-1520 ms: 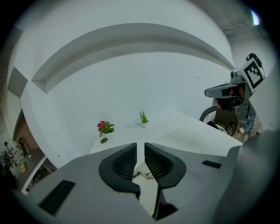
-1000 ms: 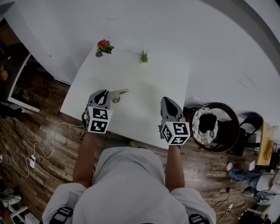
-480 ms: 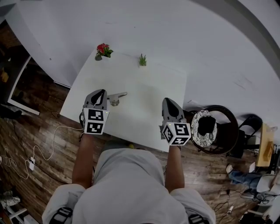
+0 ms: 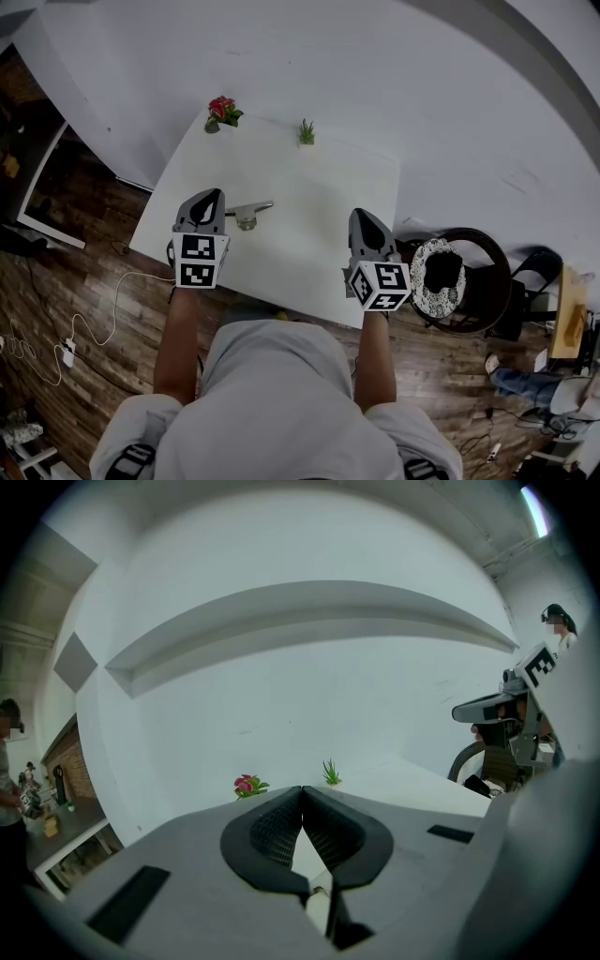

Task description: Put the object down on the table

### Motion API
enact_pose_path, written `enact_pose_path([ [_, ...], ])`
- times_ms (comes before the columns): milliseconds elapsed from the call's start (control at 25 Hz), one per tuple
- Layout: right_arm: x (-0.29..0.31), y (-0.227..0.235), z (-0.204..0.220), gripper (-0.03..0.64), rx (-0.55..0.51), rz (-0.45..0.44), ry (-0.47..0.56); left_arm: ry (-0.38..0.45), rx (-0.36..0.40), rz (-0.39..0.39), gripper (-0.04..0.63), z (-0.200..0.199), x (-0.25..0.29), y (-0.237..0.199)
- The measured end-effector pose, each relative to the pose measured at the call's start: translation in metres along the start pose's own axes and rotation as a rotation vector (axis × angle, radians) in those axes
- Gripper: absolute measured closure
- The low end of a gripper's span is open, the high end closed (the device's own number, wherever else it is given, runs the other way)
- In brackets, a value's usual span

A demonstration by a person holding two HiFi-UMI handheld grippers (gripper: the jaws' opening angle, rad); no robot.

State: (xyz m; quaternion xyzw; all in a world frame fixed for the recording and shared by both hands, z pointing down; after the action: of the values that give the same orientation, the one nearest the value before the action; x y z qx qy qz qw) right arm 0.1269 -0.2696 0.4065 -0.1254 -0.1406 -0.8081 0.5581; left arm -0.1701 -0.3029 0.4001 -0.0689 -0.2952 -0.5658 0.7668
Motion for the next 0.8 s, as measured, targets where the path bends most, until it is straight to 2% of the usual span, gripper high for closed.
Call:
enact_pose_path([
  [800,0.0,-0.01,-0.008,0.612,-0.018,-0.011,0.013,0.053,-0.042,0.016,0.575,-0.006,-0.013,-0.009],
])
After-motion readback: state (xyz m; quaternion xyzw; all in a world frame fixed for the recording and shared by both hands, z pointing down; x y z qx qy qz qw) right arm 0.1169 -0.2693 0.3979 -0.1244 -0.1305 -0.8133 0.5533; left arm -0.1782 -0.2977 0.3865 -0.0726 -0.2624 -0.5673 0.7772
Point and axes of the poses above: the fingertips, and each gripper's own axes: x forward along the fingers, y to its right, z out of its underside, the point moved 4 cm from there along -x, backward along the fingers, and after that the axes turned 13 degrees about -y, right-handed, at the moved point
